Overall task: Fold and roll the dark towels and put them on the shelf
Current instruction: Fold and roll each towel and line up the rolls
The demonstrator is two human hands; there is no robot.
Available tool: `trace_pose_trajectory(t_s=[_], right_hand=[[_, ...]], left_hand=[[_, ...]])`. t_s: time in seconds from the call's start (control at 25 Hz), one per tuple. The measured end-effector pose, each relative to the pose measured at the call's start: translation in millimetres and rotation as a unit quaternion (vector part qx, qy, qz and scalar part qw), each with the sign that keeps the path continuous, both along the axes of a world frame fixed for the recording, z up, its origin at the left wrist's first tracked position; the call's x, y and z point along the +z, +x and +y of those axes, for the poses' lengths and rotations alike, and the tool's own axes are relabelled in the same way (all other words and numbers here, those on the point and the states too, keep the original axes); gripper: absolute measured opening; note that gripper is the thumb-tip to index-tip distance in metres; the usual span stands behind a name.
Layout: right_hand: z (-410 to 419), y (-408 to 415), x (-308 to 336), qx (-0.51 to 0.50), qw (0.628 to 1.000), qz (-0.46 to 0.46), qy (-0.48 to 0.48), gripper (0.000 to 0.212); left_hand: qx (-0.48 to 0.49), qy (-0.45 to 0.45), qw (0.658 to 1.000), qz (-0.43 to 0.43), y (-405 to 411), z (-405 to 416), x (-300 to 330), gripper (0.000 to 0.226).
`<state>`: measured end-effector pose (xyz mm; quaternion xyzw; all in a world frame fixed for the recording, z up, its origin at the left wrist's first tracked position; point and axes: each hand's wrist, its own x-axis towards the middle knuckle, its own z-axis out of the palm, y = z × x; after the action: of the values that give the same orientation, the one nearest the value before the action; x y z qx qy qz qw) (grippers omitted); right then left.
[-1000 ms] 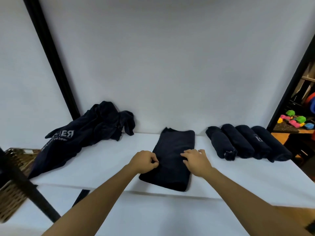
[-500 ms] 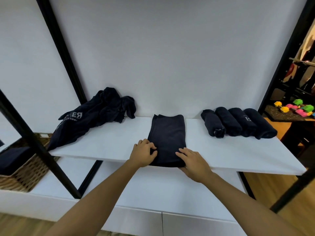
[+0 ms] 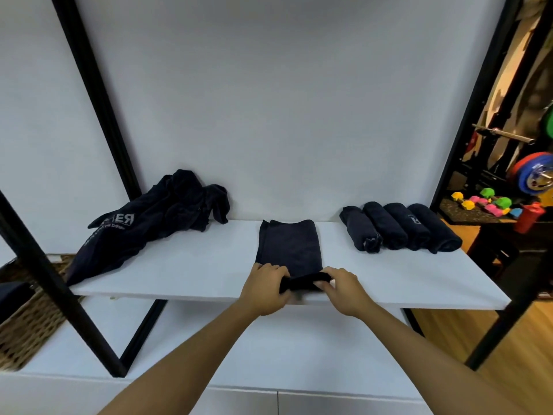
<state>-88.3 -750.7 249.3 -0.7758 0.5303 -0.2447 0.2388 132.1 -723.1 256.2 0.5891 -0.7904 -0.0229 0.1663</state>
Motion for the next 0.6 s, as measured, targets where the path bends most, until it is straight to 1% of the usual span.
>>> trace_pose_trajectory(t_s=[0.04, 0.12, 0.2, 0.24, 0.28, 0.32, 0.4, 0.44, 0.52, 0.6], right_hand=[[-3.9, -2.3, 2.2, -0.021, 0.999, -0.018, 0.016, 0.013], [-11.6, -3.2, 4.9, -0.066, 0.996, -0.053, 0.033, 0.018], [-14.5, 3.3, 5.4, -0.104, 0.992, -0.065, 0.037, 0.022], [-14.1, 7.2, 4.3, -0.12, 0.991, -0.049, 0.014, 0.025], [-12.4, 10.9, 2.5, -0.134, 0.99, -0.019, -0.039, 0.027], [-10.2, 14.0, -0.4, -0.139, 0.983, 0.024, -0.115, 0.028], [-5.6, 17.6, -6.4, -0.086, 0.957, 0.116, -0.251, 0.026], [-4.0, 17.5, -7.6, -0.043, 0.947, 0.152, -0.28, 0.026], [-5.8, 15.9, -11.2, 0.014, 0.938, 0.213, -0.272, 0.032], [-9.2, 15.3, -12.0, 0.034, 0.938, 0.253, -0.233, 0.035]], left_hand=[[0.001, 0.039, 0.998, 0.054, 3.6, -4.6, 5.6, 0.02], [0.017, 0.125, 0.978, 0.167, 15.5, -16.3, 13.8, 0.011], [0.045, 0.18, 0.956, 0.229, 26.7, -28.7, 13.7, 0.01], [0.058, 0.191, 0.95, 0.239, 30.3, -35.4, 10.5, 0.015], [0.071, 0.194, 0.948, 0.243, 32.1, -41.6, 6.2, 0.022], [0.086, 0.191, 0.946, 0.247, 32.7, -47.7, 1.0, 0.028], [0.111, 0.17, 0.945, 0.256, 30.6, -58.3, -8.6, 0.036], [0.121, 0.158, 0.945, 0.261, 28.9, -61.6, -11.5, 0.038], [0.136, 0.136, 0.947, 0.259, 26.4, -66.2, -13.8, 0.042], [0.164, 0.112, 0.954, 0.226, 24.4, -66.7, -12.3, 0.046]])
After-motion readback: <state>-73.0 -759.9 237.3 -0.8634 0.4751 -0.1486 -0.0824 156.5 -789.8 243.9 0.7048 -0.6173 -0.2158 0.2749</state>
